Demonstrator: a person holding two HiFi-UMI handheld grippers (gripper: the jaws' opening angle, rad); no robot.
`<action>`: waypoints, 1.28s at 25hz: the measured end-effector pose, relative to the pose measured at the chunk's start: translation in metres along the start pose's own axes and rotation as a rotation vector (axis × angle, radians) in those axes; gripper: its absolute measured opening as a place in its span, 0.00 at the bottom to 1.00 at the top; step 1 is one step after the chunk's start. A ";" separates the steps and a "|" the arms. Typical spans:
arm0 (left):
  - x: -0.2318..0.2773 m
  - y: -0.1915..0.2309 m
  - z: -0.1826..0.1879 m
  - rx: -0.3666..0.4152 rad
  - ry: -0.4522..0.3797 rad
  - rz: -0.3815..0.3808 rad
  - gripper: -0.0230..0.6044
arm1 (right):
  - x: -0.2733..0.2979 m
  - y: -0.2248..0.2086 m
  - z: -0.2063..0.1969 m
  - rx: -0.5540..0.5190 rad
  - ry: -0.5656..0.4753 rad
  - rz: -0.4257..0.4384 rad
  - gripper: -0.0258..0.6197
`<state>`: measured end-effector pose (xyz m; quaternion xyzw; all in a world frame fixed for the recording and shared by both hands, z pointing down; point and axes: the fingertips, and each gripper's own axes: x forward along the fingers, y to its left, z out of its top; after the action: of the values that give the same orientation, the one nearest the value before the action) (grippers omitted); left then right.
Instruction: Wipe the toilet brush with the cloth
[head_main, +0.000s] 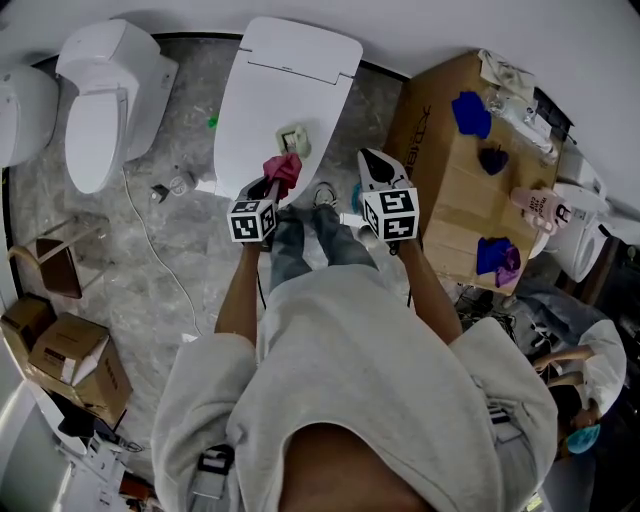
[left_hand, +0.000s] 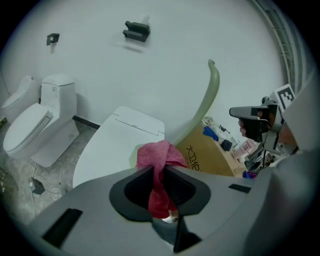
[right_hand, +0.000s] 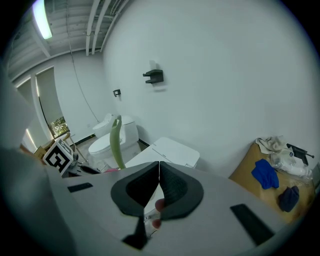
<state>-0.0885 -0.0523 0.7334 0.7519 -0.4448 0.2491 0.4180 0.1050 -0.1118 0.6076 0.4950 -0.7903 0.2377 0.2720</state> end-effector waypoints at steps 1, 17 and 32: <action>-0.006 -0.002 0.003 0.011 -0.017 -0.002 0.15 | 0.000 0.001 0.001 -0.001 -0.002 0.003 0.09; -0.122 -0.117 0.102 0.227 -0.385 -0.269 0.15 | 0.007 0.016 0.007 -0.010 -0.019 0.043 0.09; -0.085 -0.108 0.123 0.299 -0.320 -0.286 0.15 | 0.007 0.012 0.002 -0.007 -0.008 0.034 0.09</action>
<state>-0.0347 -0.0905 0.5608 0.8904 -0.3528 0.1286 0.2574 0.0912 -0.1123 0.6096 0.4815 -0.8004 0.2375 0.2666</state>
